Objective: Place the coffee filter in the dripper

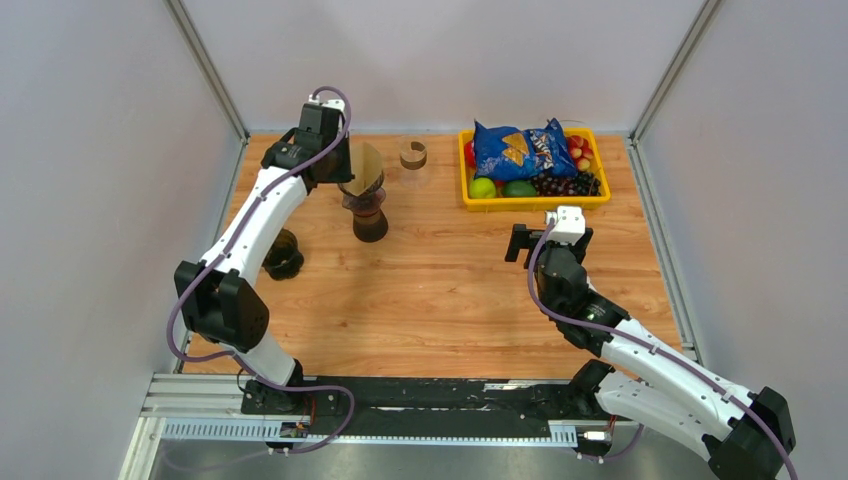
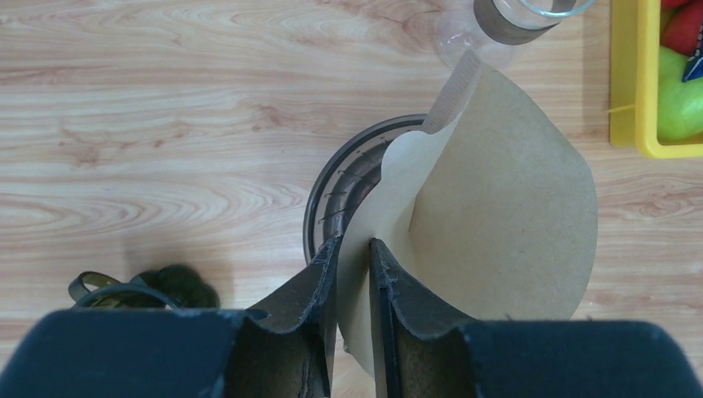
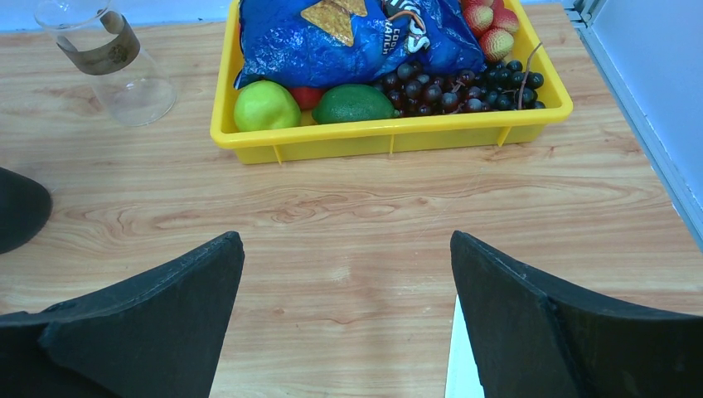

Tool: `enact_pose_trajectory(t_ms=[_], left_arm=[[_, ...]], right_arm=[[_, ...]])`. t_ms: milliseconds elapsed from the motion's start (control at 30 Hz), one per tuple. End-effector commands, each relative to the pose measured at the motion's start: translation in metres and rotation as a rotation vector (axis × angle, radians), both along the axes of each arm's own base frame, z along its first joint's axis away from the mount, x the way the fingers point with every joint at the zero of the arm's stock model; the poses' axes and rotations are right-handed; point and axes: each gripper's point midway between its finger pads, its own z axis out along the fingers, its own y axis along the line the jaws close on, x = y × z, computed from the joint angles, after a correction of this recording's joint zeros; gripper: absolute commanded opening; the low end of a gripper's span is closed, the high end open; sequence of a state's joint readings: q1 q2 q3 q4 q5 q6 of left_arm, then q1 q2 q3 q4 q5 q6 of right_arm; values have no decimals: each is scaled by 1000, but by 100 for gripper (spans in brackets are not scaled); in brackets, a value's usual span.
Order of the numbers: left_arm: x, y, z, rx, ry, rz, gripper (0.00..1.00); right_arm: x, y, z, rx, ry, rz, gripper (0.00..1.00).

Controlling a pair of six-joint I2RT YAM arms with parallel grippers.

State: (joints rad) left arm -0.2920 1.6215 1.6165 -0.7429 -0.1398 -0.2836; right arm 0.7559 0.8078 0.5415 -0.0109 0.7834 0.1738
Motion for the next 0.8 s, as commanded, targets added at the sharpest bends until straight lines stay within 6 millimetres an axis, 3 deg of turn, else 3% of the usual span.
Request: enact_pose_trajectory(t_ms=[0,400,767], left_arm=[[0,10,33,18,-68,31,26],[-2,4,39,-10,-63,5,43],[-7,5,79,-44,-147,13,56]], right_arm=[[1,-1,12,19,-30,-2,100],[2,0,12,17,-28,1,100],[2,0,12,12,-28,2,100]])
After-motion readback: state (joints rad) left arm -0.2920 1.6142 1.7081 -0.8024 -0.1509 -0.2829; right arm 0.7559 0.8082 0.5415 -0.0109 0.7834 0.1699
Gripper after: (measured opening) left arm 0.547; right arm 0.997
